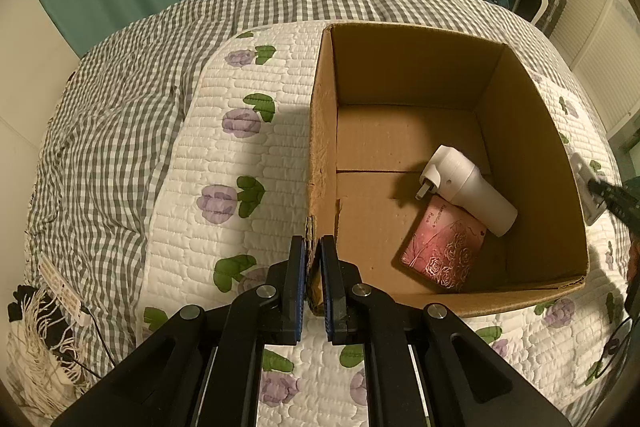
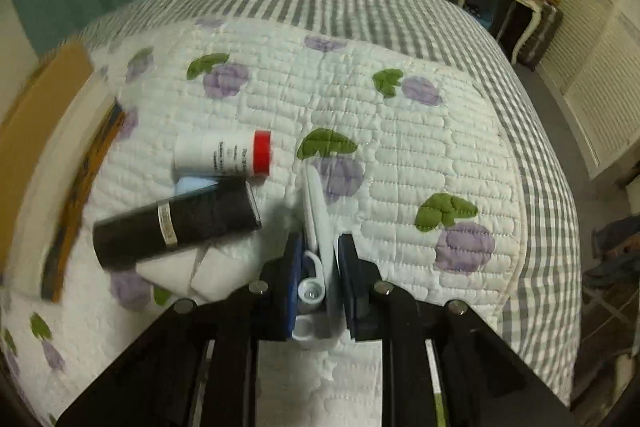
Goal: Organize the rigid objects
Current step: 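Move the right gripper back and grasp the white phone stand, then carry the phone stand with the right gripper into the box and release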
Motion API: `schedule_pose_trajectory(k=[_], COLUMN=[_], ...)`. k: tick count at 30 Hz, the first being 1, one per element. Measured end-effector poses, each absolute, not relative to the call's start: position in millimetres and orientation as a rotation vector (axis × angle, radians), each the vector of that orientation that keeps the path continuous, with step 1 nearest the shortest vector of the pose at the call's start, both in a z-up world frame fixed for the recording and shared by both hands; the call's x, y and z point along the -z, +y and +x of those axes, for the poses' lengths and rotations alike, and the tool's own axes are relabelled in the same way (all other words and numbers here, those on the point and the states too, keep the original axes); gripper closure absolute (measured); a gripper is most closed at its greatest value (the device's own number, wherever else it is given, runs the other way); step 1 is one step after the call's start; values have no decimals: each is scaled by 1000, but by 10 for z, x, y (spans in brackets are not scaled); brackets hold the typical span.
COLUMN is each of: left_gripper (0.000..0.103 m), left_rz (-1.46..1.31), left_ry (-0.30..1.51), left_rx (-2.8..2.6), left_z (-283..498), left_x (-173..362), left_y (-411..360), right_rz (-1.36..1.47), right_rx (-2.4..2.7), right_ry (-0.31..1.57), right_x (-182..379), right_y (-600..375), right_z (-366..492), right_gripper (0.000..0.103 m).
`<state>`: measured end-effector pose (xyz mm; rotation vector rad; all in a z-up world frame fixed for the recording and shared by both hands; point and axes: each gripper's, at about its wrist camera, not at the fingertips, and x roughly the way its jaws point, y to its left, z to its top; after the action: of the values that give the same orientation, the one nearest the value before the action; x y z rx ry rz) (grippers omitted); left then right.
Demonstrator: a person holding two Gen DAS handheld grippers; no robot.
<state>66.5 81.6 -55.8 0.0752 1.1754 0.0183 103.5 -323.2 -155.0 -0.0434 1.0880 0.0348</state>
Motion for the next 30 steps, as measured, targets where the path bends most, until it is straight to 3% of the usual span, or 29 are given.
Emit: schedule_pose_trajectory(k=[7,9,12,18,24,30], left_gripper=[96,96,96,96,96,96], left_rz=[64,66,66,67,72,72], left_ry=[1174,1173,1175,1176,1172,1173], left_rx=[-14,-13,-11,-12,-12,-10], left_z=[662,664,667,672,669,672], left_x=[568,568,566,568,575,578], left_y=[832,834,835,839,833,835], right_rz=[-42,20,-12,-84,-64,-90], right_rx=[-78,-112,-76,-31,-78,-242], right_ry=[1191,1232,1251,1217,1071,845], right_x=[1791,1898,2040,1956,1337,248], right_y=[-3131,-3145,-3090,-3033,-2968,-2334], right_z=[1055,1104,1165,1170,1029,996], right_gripper=[83,74,69,76,77,77])
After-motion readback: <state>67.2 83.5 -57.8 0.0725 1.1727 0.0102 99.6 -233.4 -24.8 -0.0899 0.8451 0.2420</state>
